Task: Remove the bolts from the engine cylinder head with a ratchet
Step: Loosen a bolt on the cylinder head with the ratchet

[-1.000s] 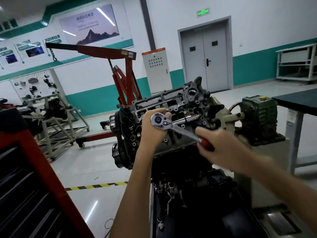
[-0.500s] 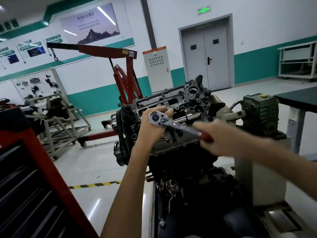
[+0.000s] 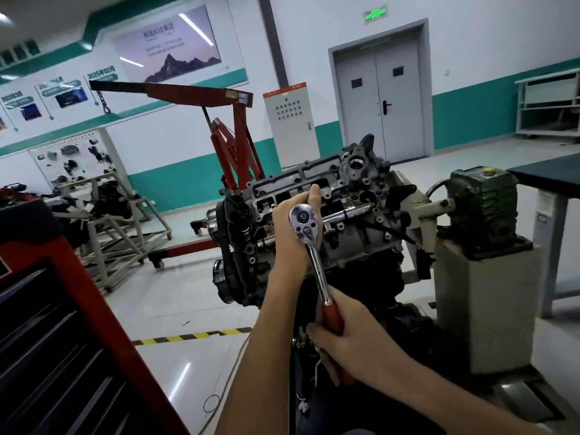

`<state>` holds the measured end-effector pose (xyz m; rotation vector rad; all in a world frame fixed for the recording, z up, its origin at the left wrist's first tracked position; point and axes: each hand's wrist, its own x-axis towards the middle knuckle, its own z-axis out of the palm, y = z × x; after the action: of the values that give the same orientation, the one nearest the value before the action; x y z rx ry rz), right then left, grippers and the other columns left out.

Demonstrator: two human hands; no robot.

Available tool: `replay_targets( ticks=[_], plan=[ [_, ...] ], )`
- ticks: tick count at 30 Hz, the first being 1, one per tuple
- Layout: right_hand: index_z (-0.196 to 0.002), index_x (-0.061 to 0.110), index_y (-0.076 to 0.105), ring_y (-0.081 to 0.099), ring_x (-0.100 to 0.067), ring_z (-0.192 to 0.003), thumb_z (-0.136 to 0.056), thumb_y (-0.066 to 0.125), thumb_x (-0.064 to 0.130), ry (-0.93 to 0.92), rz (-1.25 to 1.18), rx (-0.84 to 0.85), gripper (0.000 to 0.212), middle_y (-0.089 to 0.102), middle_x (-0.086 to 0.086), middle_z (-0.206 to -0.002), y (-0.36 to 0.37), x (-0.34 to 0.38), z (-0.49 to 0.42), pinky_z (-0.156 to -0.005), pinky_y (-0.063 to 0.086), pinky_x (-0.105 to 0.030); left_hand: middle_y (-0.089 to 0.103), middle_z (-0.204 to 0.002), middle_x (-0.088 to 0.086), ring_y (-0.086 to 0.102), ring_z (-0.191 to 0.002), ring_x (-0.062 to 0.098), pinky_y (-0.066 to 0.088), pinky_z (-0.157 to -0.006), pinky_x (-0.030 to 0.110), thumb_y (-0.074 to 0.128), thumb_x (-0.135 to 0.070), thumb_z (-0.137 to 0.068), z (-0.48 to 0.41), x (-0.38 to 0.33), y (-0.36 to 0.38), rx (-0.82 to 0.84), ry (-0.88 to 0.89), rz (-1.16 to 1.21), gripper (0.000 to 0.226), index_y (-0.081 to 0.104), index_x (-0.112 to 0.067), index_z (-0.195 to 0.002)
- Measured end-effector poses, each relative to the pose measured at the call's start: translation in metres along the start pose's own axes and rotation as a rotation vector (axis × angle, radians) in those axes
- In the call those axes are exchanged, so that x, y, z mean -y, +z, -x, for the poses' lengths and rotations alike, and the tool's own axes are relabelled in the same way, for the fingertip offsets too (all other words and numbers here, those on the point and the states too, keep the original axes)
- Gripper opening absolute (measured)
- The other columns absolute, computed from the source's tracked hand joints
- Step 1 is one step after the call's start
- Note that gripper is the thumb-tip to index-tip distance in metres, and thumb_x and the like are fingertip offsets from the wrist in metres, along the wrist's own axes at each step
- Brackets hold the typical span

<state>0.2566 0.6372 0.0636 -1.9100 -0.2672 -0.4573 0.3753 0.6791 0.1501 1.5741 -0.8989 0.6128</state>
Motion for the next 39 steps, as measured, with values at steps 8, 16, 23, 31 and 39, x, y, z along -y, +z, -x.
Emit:
replay_targets(
  ticks=[8,16,23,31,39],
  plan=[
    [-0.071,0.022,0.051,0.052,-0.007,-0.046,-0.079,0.058,0.006,-0.139,0.897,0.120,0.020,0.055,0.003,-0.057,-0.144,0.039,-0.061,-0.048,0.047,-0.020,0.029,-0.050,0.008,0.025,-0.048,0.014,0.022,-0.052,0.031,0.055,-0.022,-0.097,-0.007,-0.003,-0.023,0.290,0.009,-0.047,0.056,0.033,0.004,-0.053],
    [-0.070,0.014,0.046,0.039,-0.006,-0.039,-0.079,0.062,0.010,-0.047,0.366,-0.056,0.018,0.045,0.004,-0.050,-0.048,0.009,-0.015,-0.040,0.034,-0.018,0.029,-0.037,-0.012,0.026,-0.037,0.005,0.021,-0.044,0.015,0.052,-0.016,-0.098,-0.007,0.007,-0.008,-0.063,-0.099,-0.010,0.054,0.032,-0.016,-0.048],
    [-0.069,0.023,0.041,0.041,-0.004,-0.038,-0.080,0.057,0.007,-0.037,0.218,-0.036,0.025,0.044,0.004,-0.052,-0.017,0.006,-0.013,-0.039,0.035,-0.019,0.029,-0.042,-0.012,0.026,-0.039,0.005,0.022,-0.045,0.016,0.053,-0.015,-0.098,-0.007,0.007,-0.014,-0.042,-0.089,-0.012,0.055,0.045,-0.018,-0.044],
    [-0.074,0.022,0.050,0.051,-0.001,-0.044,-0.081,0.057,0.012,-0.190,1.016,0.117,0.014,0.052,0.008,-0.053,-0.149,0.035,-0.072,-0.047,0.044,-0.016,0.030,-0.050,0.003,0.025,-0.049,0.012,0.023,-0.053,0.030,0.055,-0.020,-0.097,-0.008,0.001,-0.021,0.259,-0.001,-0.059,0.053,0.034,0.002,-0.054],
    [-0.070,0.015,0.046,0.038,-0.007,-0.038,-0.080,0.061,0.006,-0.021,0.187,-0.126,0.020,0.044,0.001,-0.049,-0.023,-0.005,-0.008,-0.038,0.034,-0.021,0.034,-0.037,-0.014,0.029,-0.037,0.001,0.023,-0.042,0.011,0.049,-0.012,-0.099,0.003,0.003,0.001,-0.140,-0.080,0.123,0.050,0.040,-0.012,-0.050]
  ],
)
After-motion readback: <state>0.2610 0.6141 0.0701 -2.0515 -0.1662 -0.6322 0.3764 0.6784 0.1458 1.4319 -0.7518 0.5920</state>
